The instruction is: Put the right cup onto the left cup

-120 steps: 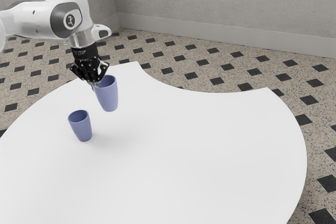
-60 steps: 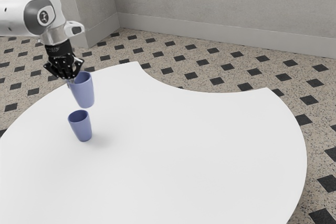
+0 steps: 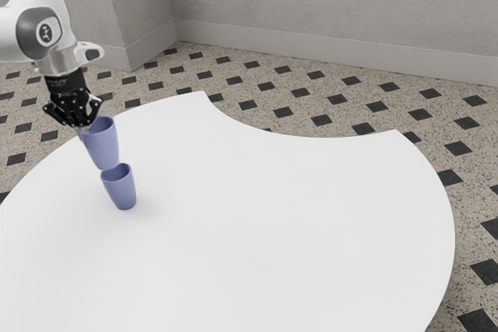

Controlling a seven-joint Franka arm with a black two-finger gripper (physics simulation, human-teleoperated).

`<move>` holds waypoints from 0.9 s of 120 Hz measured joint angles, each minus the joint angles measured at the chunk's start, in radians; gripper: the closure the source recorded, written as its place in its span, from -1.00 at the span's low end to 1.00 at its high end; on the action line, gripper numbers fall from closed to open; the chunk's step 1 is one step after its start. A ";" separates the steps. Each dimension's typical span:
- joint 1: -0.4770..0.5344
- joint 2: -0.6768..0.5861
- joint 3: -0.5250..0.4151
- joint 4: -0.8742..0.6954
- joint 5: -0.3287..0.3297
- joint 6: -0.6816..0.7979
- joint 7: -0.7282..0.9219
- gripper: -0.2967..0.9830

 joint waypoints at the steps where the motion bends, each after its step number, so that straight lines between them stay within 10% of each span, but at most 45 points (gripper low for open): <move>1: 0.000 -0.001 0.000 -0.001 0.000 0.000 0.000 0.69; 108: 0.027 0.146 -0.007 0.144 0.030 -0.014 0.014 0.69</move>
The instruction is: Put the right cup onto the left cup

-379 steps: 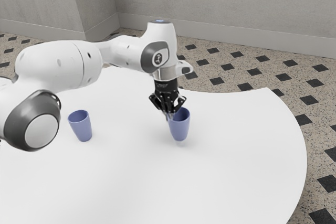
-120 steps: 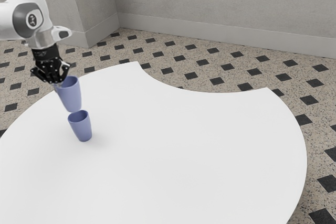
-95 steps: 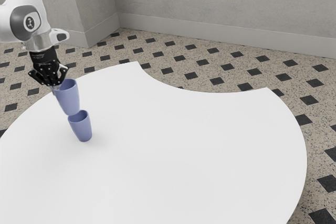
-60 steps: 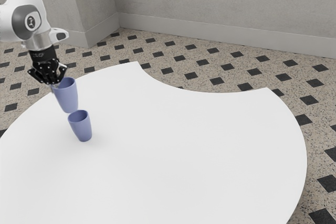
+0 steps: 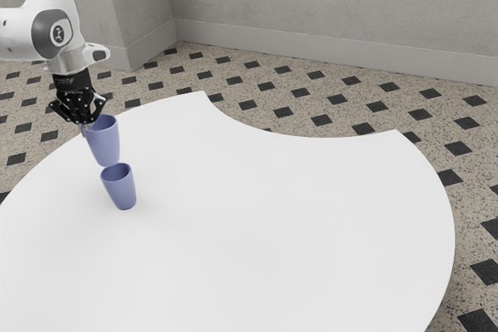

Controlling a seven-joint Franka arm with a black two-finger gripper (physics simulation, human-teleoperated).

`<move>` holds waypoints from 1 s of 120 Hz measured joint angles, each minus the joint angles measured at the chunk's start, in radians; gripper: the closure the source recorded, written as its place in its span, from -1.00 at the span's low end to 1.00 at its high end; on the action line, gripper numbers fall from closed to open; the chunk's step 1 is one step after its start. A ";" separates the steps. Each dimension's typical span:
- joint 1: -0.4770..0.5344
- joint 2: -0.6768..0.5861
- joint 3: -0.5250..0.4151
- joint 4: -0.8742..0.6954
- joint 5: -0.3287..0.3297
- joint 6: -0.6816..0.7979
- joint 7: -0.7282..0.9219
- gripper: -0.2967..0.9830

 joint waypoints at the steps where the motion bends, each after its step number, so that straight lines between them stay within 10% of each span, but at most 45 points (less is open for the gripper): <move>1: 0.001 0.001 0.000 0.001 0.000 0.000 0.000 0.69; 120: 0.015 0.119 -0.014 0.086 0.002 -0.007 0.004 0.69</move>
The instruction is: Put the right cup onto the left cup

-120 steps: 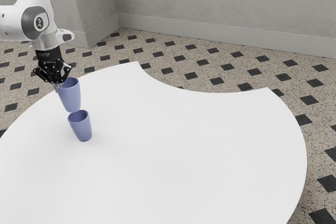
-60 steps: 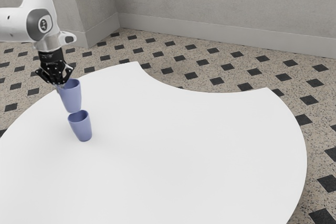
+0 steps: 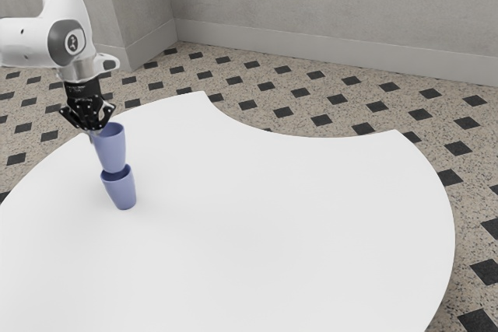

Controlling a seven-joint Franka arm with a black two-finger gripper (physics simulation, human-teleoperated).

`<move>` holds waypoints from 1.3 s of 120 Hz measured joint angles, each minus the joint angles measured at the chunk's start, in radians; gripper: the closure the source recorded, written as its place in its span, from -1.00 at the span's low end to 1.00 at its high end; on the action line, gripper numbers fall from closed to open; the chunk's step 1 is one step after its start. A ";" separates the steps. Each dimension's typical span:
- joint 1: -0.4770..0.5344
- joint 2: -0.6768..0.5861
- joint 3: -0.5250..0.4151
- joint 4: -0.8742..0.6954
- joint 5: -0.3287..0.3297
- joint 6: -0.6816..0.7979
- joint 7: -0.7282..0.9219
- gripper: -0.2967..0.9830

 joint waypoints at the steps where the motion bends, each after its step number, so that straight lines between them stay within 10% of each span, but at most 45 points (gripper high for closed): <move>1: 0.000 0.001 0.000 0.001 0.000 0.000 0.000 0.69; 124: 0.006 0.053 -0.002 -0.004 -0.004 0.016 -0.004 0.69; 156: 0.007 0.038 -0.008 -0.008 -0.013 0.013 0.001 -0.03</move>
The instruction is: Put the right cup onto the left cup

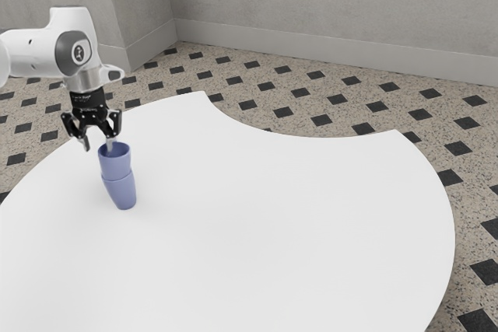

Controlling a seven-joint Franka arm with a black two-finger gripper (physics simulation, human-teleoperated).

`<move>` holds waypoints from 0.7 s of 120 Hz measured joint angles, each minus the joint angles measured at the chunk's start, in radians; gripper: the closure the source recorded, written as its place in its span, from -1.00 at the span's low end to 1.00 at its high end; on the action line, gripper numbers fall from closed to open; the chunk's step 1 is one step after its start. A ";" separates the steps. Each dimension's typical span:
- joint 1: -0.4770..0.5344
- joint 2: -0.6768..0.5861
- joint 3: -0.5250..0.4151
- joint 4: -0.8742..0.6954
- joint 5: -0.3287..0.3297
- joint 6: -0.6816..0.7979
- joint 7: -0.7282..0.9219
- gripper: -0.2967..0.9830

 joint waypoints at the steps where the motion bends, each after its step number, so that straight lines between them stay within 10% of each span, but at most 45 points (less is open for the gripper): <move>1: 0.000 -0.001 0.000 0.000 0.000 0.000 0.000 -0.05; 84: -0.046 -0.365 -0.032 -0.008 -0.003 -0.178 0.019 -0.48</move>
